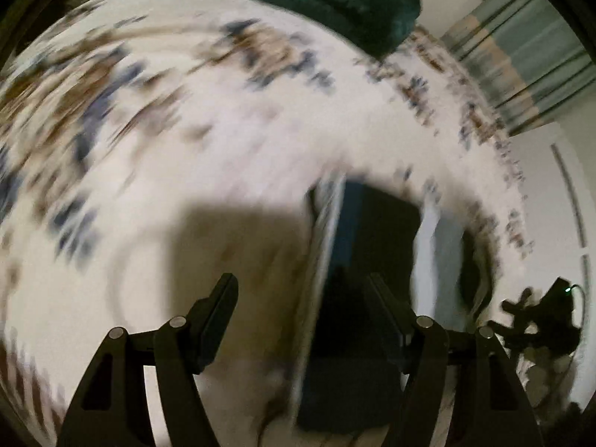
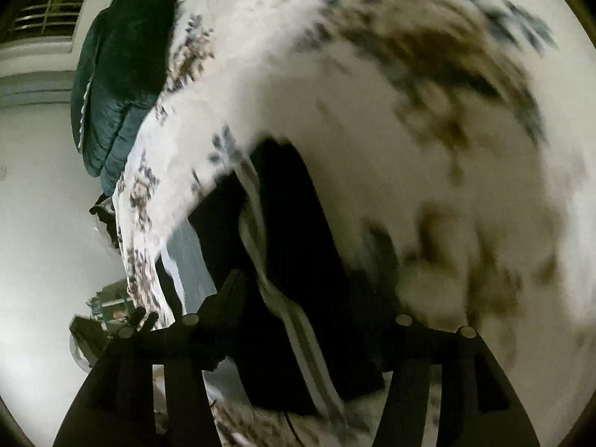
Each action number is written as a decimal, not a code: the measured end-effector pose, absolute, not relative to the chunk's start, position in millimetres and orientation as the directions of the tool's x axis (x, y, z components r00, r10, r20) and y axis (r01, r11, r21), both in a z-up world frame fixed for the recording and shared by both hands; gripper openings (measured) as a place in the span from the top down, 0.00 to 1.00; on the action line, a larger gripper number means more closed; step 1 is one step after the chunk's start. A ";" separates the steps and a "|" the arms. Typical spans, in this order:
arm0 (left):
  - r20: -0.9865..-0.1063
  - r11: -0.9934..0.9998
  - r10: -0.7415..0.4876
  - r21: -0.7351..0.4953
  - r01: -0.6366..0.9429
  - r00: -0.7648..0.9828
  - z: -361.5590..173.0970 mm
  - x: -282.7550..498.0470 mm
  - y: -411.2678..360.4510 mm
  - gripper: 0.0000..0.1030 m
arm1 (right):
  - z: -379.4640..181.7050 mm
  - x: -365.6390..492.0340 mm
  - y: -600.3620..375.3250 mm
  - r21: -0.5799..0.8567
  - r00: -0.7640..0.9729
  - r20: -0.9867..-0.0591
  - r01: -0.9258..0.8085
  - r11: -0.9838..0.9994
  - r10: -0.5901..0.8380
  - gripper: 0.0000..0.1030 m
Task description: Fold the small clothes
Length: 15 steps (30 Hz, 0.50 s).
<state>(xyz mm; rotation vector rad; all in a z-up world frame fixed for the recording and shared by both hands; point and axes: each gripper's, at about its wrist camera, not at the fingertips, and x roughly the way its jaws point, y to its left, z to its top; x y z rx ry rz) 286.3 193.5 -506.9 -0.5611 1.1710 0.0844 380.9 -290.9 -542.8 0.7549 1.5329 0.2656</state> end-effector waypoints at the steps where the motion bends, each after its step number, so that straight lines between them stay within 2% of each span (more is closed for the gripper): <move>1: -0.907 0.860 -0.207 -0.348 -0.374 0.368 -514.4 264.7 190.1 0.34 | -548.1 369.5 -292.2 0.583 0.051 -0.798 0.319 0.747 0.601 0.34; 4: -0.940 0.847 -0.213 -0.313 -0.429 0.266 -543.4 221.7 180.1 0.34 | -575.8 341.3 -289.9 0.559 0.008 -0.796 0.394 0.730 0.605 0.34; 6: -0.947 0.833 -0.227 -0.309 -0.458 0.226 -563.2 201.2 175.4 0.34 | -592.7 326.8 -286.4 0.595 0.020 -0.751 0.453 0.663 0.660 0.36; 7: -0.952 0.834 -0.223 -0.297 -0.464 0.210 -573.4 193.6 173.2 0.34 | -592.3 321.9 -285.2 0.606 0.048 -0.748 0.458 0.651 0.662 0.57; 8: -0.956 0.837 -0.220 -0.288 -0.465 0.196 -581.9 189.5 170.8 0.34 | -588.4 317.4 -284.8 0.602 0.077 -0.761 0.454 0.657 0.644 0.84; 10: -0.954 0.841 -0.219 -0.291 -0.456 0.203 -594.1 185.8 167.7 0.29 | -571.7 309.0 -286.8 0.605 0.146 -0.779 0.435 0.667 0.610 0.88; 12: -0.934 0.826 -0.264 -0.348 -0.444 0.242 -599.4 189.4 166.8 0.00 | -552.5 301.1 -293.9 0.585 0.195 -0.804 0.426 0.690 0.562 0.90; 15: -0.937 0.811 -0.269 -0.344 -0.474 0.221 -607.6 200.6 166.6 0.00 | -542.8 296.7 -302.3 0.558 0.197 -0.825 0.427 0.711 0.529 0.90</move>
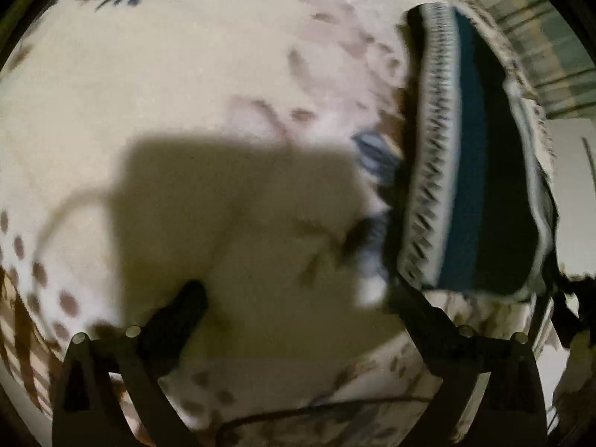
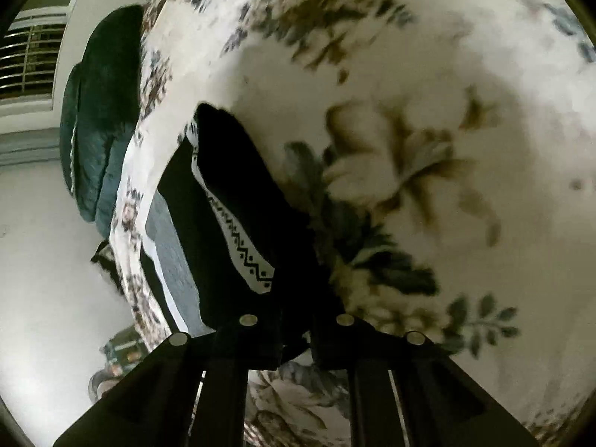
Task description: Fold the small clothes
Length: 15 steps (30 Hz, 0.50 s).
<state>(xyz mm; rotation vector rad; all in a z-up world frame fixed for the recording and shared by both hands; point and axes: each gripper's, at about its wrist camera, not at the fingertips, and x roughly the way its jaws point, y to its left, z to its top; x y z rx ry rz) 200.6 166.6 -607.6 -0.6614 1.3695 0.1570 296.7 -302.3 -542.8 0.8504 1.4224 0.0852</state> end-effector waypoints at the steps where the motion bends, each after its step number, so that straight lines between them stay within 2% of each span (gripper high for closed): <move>1: -0.944 0.809 -0.258 -0.328 -0.488 0.206 -610.1 204.7 166.4 0.00 | -545.3 296.0 -302.7 0.550 0.183 -0.829 0.432 0.715 0.528 0.90; 7: -0.975 0.828 -0.193 -0.223 -0.514 0.111 -617.5 222.6 157.4 0.00 | -573.6 306.1 -297.6 0.498 0.043 -0.847 0.414 0.761 0.531 0.87; 9: -0.976 0.828 -0.192 -0.215 -0.518 0.098 -614.2 225.8 156.6 0.00 | -579.5 308.9 -296.8 0.494 0.010 -0.843 0.413 0.765 0.538 0.78; 10: -0.976 0.826 -0.192 -0.215 -0.521 0.098 -609.6 226.4 156.7 0.00 | -579.1 310.8 -298.1 0.490 0.005 -0.844 0.415 0.767 0.537 0.68; 14: -0.979 0.836 -0.138 -0.197 -0.513 0.151 -570.7 226.1 157.9 0.00 | -558.6 326.8 -311.7 0.540 0.082 -0.829 0.378 0.752 0.554 0.46; 15: -0.979 0.842 -0.115 -0.186 -0.506 0.169 -560.9 228.7 159.2 0.00 | -552.8 336.2 -313.0 0.566 0.106 -0.815 0.355 0.744 0.569 0.43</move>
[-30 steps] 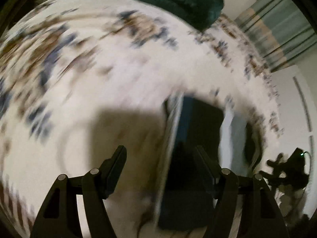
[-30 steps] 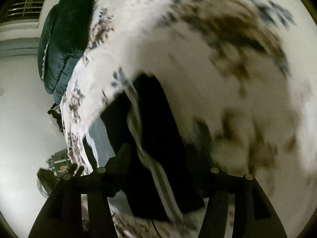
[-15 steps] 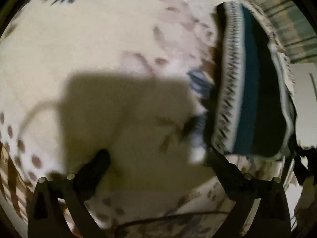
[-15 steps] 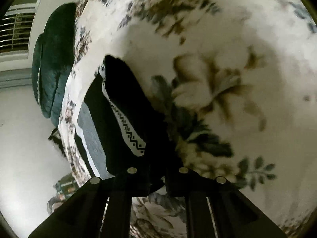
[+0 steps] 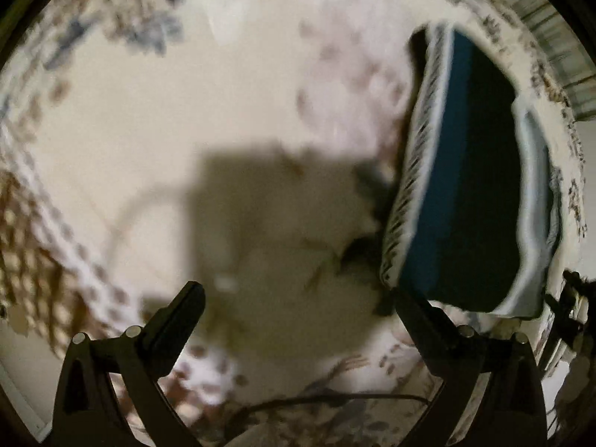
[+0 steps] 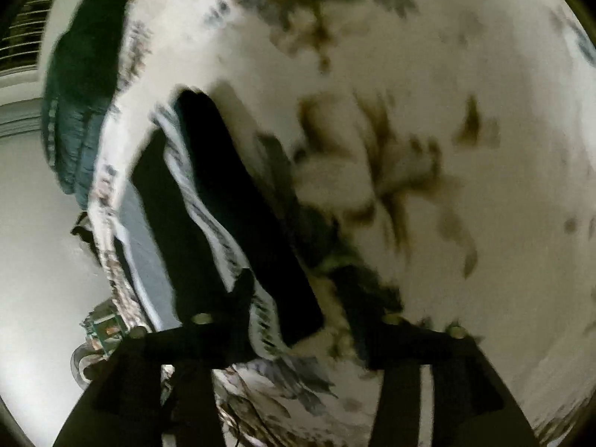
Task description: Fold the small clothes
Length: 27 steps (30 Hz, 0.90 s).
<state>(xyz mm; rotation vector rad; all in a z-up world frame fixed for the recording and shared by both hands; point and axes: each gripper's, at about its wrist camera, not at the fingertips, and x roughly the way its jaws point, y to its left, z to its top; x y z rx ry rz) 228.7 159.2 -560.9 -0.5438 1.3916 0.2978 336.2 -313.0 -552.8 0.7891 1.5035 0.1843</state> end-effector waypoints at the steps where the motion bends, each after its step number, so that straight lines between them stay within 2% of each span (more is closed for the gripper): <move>1: -0.978 0.850 -0.090 -0.174 -0.497 0.188 -551.3 233.3 160.3 0.00 | -549.9 345.3 -312.5 0.582 0.121 -0.807 0.335 0.741 0.578 0.41; 3: -0.970 0.865 -0.054 -0.164 -0.474 0.238 -533.3 252.2 162.0 0.00 | -546.8 370.6 -306.6 0.606 0.141 -0.794 0.269 0.749 0.592 0.40; 4: -0.963 0.876 -0.046 -0.167 -0.452 0.267 -528.1 268.6 161.6 0.00 | -547.7 380.0 -303.2 0.617 0.145 -0.786 0.238 0.750 0.601 0.36; 7: -0.951 0.899 -0.045 -0.172 -0.402 0.307 -532.6 319.6 157.6 0.00 | -563.3 417.0 -287.5 0.649 0.133 -0.760 0.188 0.737 0.636 0.33; 12: -0.932 0.886 -0.154 -0.277 -0.372 0.328 -559.6 384.3 159.3 0.00 | -589.6 461.4 -262.7 0.709 0.105 -0.702 0.181 0.681 0.704 0.33; 13: -0.923 0.870 -0.206 -0.324 -0.371 0.324 -570.4 399.9 158.7 0.00 | -594.1 466.5 -259.4 0.715 0.096 -0.696 0.183 0.675 0.712 0.33; 14: -0.912 0.858 -0.246 -0.363 -0.363 0.329 -572.9 407.0 158.9 0.02 | -598.1 469.5 -256.8 0.720 0.087 -0.690 0.185 0.669 0.718 0.33; 16: -0.893 0.841 -0.294 -0.411 -0.352 0.341 -570.1 409.7 155.5 0.15 | -607.0 475.2 -248.9 0.726 0.057 -0.681 0.179 0.664 0.730 0.34; 17: -0.874 0.825 -0.328 -0.450 -0.342 0.359 -571.1 414.7 156.0 0.40 | -608.7 475.3 -245.3 0.720 0.048 -0.688 0.169 0.673 0.724 0.37; 18: -0.865 0.815 -0.347 -0.470 -0.340 0.364 -567.7 413.1 156.7 0.53 | -608.2 475.8 -243.8 0.714 0.055 -0.696 0.158 0.682 0.716 0.57; 19: -0.860 0.811 -0.351 -0.477 -0.340 0.370 -566.3 413.3 158.2 0.59 | -606.2 475.7 -243.1 0.714 0.063 -0.697 0.146 0.685 0.714 0.82; 20: -0.846 0.800 -0.367 -0.499 -0.333 0.387 -565.0 413.0 160.5 0.70 | -603.3 477.6 -242.2 0.712 0.077 -0.700 0.137 0.688 0.710 0.94; 24: -0.812 0.735 -0.427 -0.568 -0.371 0.399 -575.0 414.4 171.5 0.68 | -596.0 487.7 -254.7 0.691 0.152 -0.722 0.155 0.706 0.675 0.95; 26: -0.811 0.741 -0.436 -0.570 -0.356 0.390 -571.8 408.9 172.3 0.61 | -604.6 490.1 -252.8 0.679 0.121 -0.734 0.170 0.714 0.669 0.95; 27: -0.813 0.744 -0.437 -0.567 -0.352 0.385 -571.2 410.6 172.3 0.52 | -607.2 490.9 -247.5 0.664 0.091 -0.747 0.154 0.732 0.659 0.95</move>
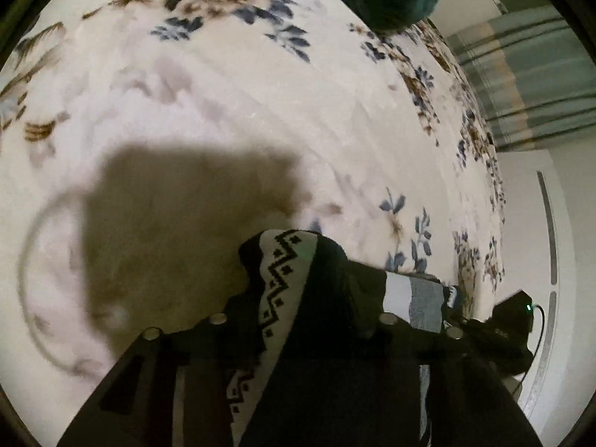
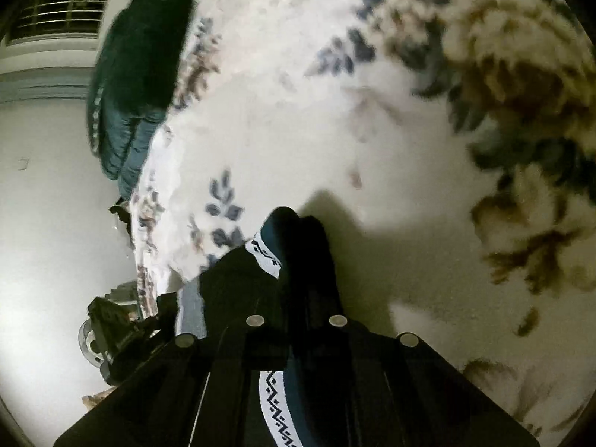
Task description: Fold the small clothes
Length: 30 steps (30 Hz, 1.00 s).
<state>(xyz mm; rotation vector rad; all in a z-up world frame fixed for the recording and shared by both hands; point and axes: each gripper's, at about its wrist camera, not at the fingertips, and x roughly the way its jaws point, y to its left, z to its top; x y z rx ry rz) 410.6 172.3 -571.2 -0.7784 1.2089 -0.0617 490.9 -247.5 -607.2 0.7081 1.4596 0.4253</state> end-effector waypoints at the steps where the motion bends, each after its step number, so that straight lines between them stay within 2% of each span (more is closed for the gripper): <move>1: -0.817 0.745 -0.440 -0.564 -0.356 0.372 -568.9 407.2 173.4 0.49 | -608.2 490.1 -246.3 0.659 0.072 -0.750 0.155 0.736 0.657 0.95; 3: -0.802 0.728 -0.470 -0.588 -0.353 0.368 -566.1 399.3 176.3 0.45 | -610.1 486.2 -253.5 0.684 0.035 -0.721 0.194 0.703 0.692 0.82; 4: -0.798 0.722 -0.483 -0.595 -0.353 0.360 -565.2 393.8 177.3 0.43 | -610.0 482.3 -258.9 0.698 0.026 -0.704 0.207 0.685 0.710 0.67; 5: -0.792 0.716 -0.495 -0.605 -0.349 0.357 -564.0 385.7 178.5 0.42 | -609.3 477.7 -265.1 0.715 0.020 -0.684 0.216 0.665 0.729 0.48; 7: -0.775 0.699 -0.516 -0.627 -0.343 0.364 -562.8 364.1 179.3 0.36 | -613.4 464.4 -275.0 0.745 -0.007 -0.644 0.220 0.629 0.765 0.33; 8: -0.770 0.692 -0.528 -0.635 -0.344 0.360 -564.1 355.9 178.1 0.31 | -617.8 458.2 -276.6 0.752 -0.033 -0.630 0.223 0.620 0.776 0.32; 11: -0.744 0.660 -0.583 -0.668 -0.345 0.325 -579.4 329.7 169.8 0.31 | -643.5 434.7 -270.9 0.780 -0.150 -0.555 0.249 0.574 0.818 0.32; 13: -0.715 0.622 -0.616 -0.699 -0.352 0.331 -590.2 320.9 165.6 0.29 | -654.4 427.9 -263.6 0.808 -0.175 -0.500 0.258 0.530 0.848 0.32; 14: -0.690 0.597 -0.631 -0.723 -0.347 0.354 -593.8 320.4 164.5 0.25 | -658.6 426.8 -258.9 0.823 -0.184 -0.468 0.265 0.502 0.865 0.30; 17: -0.654 0.564 -0.660 -0.756 -0.331 0.370 -598.9 331.7 160.8 0.24 | -666.5 428.8 -235.0 0.865 -0.209 -0.366 0.283 0.414 0.907 0.27; 20: -0.651 0.580 -0.657 -0.759 -0.297 0.379 -594.3 346.9 152.7 0.24 | -668.8 430.6 -211.1 0.871 -0.246 -0.355 0.263 0.415 0.902 0.27; 22: -0.664 0.616 -0.643 -0.745 -0.256 0.383 -585.9 354.3 144.7 0.46 | -664.8 431.6 -197.7 0.871 -0.257 -0.379 0.226 0.436 0.889 0.30; 23: -0.677 0.640 -0.637 -0.731 -0.237 0.369 -581.2 358.6 140.7 0.66 | -661.4 431.6 -193.8 0.871 -0.251 -0.393 0.206 0.445 0.885 0.44; 25: -0.699 0.673 -0.614 -0.706 -0.219 0.367 -570.8 363.4 139.3 0.71 | -654.8 430.5 -189.9 0.868 -0.228 -0.415 0.191 0.458 0.881 0.67; 26: -0.706 0.684 -0.605 -0.698 -0.213 0.369 -562.7 367.3 139.5 0.72 | -649.8 430.3 -189.6 0.866 -0.212 -0.429 0.180 0.467 0.878 0.72; 30: -0.711 0.710 -0.596 -0.684 -0.169 0.373 -538.2 386.8 138.1 0.73 | -615.3 434.5 -189.5 0.856 -0.137 -0.481 0.137 0.498 0.866 0.76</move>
